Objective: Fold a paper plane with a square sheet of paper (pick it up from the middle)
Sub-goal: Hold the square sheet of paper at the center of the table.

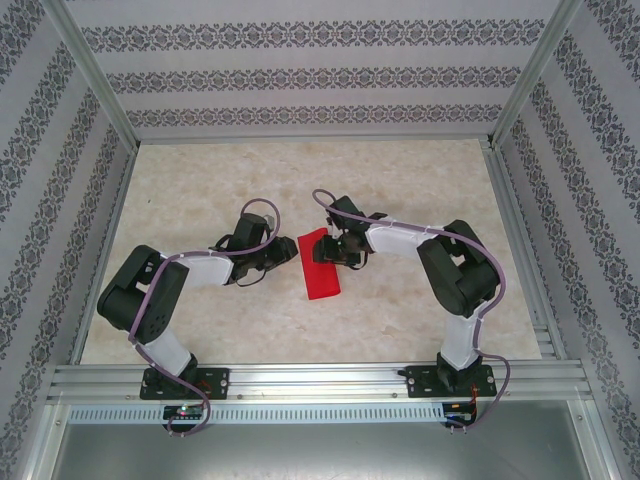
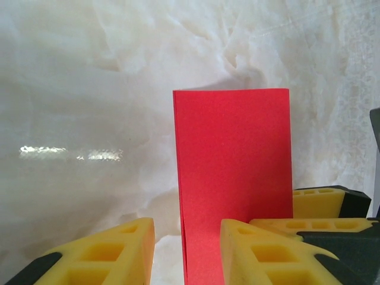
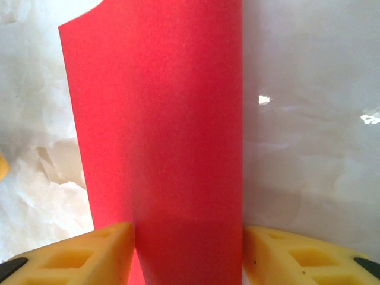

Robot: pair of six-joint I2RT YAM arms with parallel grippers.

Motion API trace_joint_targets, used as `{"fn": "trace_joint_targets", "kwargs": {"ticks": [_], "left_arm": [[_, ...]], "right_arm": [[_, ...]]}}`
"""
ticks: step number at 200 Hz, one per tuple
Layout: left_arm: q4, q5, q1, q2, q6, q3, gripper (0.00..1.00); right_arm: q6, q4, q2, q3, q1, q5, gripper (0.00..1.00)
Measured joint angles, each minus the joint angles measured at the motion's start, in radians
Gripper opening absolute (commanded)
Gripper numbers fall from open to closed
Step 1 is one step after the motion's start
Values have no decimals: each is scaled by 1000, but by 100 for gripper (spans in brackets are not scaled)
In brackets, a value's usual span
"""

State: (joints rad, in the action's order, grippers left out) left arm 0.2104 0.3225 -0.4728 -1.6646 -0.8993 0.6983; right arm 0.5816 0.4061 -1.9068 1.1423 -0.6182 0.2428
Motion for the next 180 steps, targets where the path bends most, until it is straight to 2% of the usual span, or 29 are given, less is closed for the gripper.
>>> {"fn": "trace_joint_targets", "kwargs": {"ticks": [121,180], "left_arm": [[20,-18,-1,1,57,0,35],[20,12,-1,-7,56,21,32]], "right_arm": [[-9,0,-12,1,-11,-37,54],[-31,3,-14,1,-30,-86,53]]}}
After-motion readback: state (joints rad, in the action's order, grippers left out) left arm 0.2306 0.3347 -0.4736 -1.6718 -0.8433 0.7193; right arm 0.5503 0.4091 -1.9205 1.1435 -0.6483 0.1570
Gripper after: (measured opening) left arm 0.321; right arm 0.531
